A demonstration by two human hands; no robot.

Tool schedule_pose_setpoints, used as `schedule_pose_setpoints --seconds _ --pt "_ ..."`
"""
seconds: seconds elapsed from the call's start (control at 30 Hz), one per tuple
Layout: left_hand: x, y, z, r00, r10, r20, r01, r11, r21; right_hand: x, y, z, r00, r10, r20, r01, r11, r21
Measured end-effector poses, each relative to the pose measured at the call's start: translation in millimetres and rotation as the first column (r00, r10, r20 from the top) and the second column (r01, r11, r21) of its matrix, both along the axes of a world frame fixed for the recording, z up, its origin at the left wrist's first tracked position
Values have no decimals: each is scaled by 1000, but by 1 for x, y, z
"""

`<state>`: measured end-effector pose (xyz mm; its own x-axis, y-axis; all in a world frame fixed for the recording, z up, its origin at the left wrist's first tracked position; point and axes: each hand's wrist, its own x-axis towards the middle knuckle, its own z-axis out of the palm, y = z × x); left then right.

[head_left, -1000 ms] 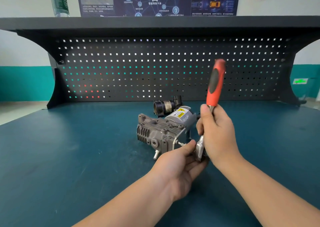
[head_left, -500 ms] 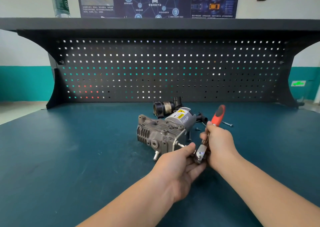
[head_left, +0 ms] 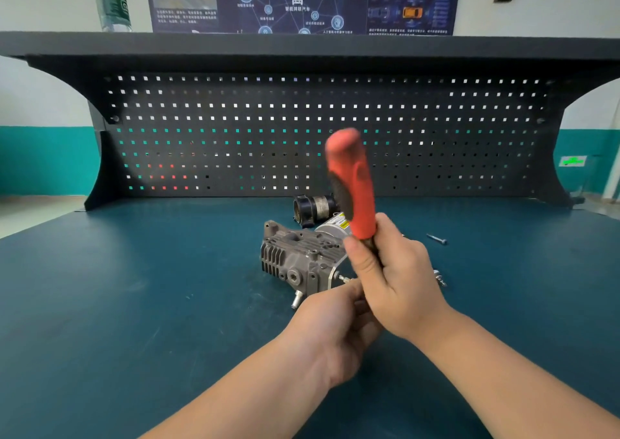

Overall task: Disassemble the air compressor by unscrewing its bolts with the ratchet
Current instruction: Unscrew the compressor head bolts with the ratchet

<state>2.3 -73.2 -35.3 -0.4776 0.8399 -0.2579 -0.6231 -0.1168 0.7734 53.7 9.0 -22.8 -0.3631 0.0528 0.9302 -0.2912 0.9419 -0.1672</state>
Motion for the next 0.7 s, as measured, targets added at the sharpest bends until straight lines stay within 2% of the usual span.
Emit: schedule_pose_setpoints --seconds 0.1,0.2,0.27,0.33,0.4,0.47,0.53,0.6,0.63,0.7 --pt "2 1 3 998 34 45 -35 999 5 -3 1 0 998 54 -36 -64 926 -373" --pt "2 2 1 997 58 57 -59 998 5 -10 10 1 998 -10 -55 -30 734 -679" --pt "1 4 0 996 70 56 -69 998 -7 -14 19 0 999 -52 3 31 545 -838" --pt "2 4 0 996 67 57 -66 998 -8 -17 29 -3 999 -16 52 54 277 -959" --pt "2 3 0 997 53 55 -53 999 -3 -19 33 -6 998 48 44 45 -22 -999" --pt "1 3 1 997 53 52 -53 999 -4 -19 33 -9 996 90 27 46 -209 -977" --pt "1 4 1 997 58 43 -58 998 -8 -20 32 -11 995 99 9 34 -256 -966" --pt "1 4 1 997 66 42 -66 998 -7 -21 32 -10 996 92 -23 -5 -193 -981" --pt "1 4 1 996 72 47 -71 997 -3 -22 32 -9 996 77 -38 -30 -111 -993" --pt "1 4 0 995 83 52 -84 996 1 -20 28 -4 998 36 -47 -52 160 -986"
